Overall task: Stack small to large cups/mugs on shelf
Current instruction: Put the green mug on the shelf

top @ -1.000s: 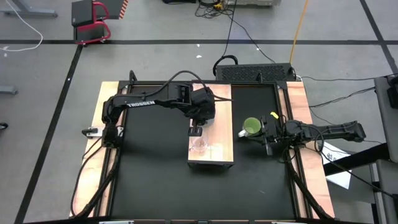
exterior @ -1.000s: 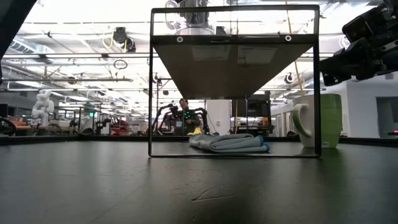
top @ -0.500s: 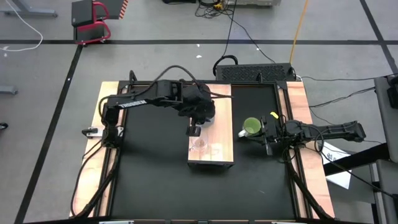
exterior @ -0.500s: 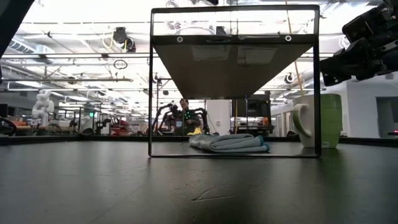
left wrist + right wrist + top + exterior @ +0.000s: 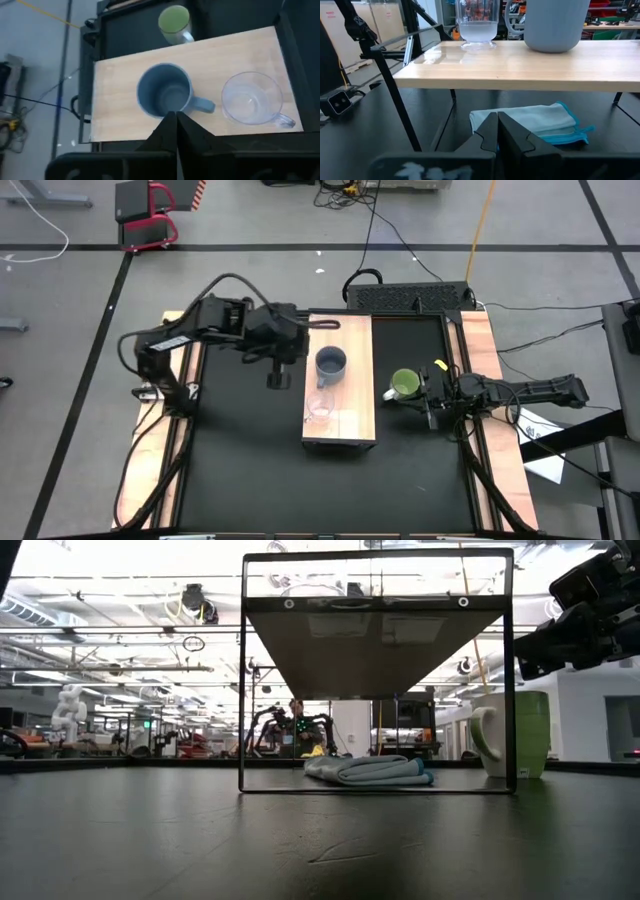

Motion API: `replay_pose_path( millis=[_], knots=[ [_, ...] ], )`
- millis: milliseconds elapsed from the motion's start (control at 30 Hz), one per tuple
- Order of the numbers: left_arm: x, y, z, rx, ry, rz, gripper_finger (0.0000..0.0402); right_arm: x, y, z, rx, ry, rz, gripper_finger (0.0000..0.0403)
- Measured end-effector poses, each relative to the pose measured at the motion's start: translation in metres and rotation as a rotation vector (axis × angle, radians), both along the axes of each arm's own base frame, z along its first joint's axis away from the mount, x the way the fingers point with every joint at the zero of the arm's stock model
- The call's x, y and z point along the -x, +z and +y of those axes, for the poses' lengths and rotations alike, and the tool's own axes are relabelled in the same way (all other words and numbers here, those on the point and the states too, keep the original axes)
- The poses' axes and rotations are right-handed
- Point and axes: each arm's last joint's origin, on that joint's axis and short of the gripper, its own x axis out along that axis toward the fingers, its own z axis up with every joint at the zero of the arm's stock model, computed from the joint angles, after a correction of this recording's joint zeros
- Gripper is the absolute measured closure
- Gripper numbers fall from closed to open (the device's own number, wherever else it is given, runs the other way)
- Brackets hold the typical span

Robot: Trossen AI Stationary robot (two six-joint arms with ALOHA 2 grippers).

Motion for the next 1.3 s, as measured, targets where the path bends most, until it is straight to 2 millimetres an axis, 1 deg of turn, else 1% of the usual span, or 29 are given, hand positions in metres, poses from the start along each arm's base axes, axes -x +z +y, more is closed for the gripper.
replay_pose_path(
  millis=[67,133,200,300,433,567,633,767,833,933,1133,1300],
  knots=[
    [0.010,0.002,0.000,-0.021,0.029,-0.005,0.0399,0.000,0.000,0.000,0.012,0.002,-0.001,0.0403],
    [0.020,0.002,0.006,-0.040,0.063,-0.003,0.0399,0.000,0.000,0.000,0.019,0.004,0.001,0.0403],
    [0.034,0.002,0.012,-0.038,0.089,-0.015,0.0400,0.000,0.000,0.000,0.022,0.004,0.001,0.0403],
    [0.051,-0.003,0.022,-0.020,0.151,-0.062,0.0400,-0.001,0.000,0.000,0.023,0.005,0.002,0.0403],
    [0.079,-0.017,0.035,0.005,0.234,-0.149,0.0400,-0.001,0.000,0.000,0.024,0.005,0.003,0.0403],
    [0.105,-0.042,0.035,0.034,0.257,-0.231,0.0401,-0.001,0.000,0.000,0.018,0.004,0.006,0.0403],
    [0.115,-0.056,0.033,0.054,0.267,-0.300,0.0401,-0.001,0.000,0.000,0.018,0.004,0.005,0.0403],
    [0.130,-0.086,0.025,0.144,0.164,-0.447,0.0401,-0.001,0.000,0.000,0.018,0.004,0.004,0.0403],
    [0.133,-0.103,0.022,0.182,0.132,-0.479,0.0401,-0.001,0.000,0.000,0.018,0.004,0.004,0.0403],
    [0.140,-0.127,0.019,0.180,0.119,-0.493,0.0401,-0.001,0.000,0.000,0.018,0.004,0.004,0.0403],
    [0.151,-0.153,0.017,0.162,0.098,-0.629,0.0401,-0.001,0.000,0.000,0.018,0.004,0.003,0.0403],
    [0.156,-0.186,0.016,0.173,0.075,-0.667,0.0401,-0.001,0.000,0.000,0.017,0.004,0.000,0.0403]
  ],
)
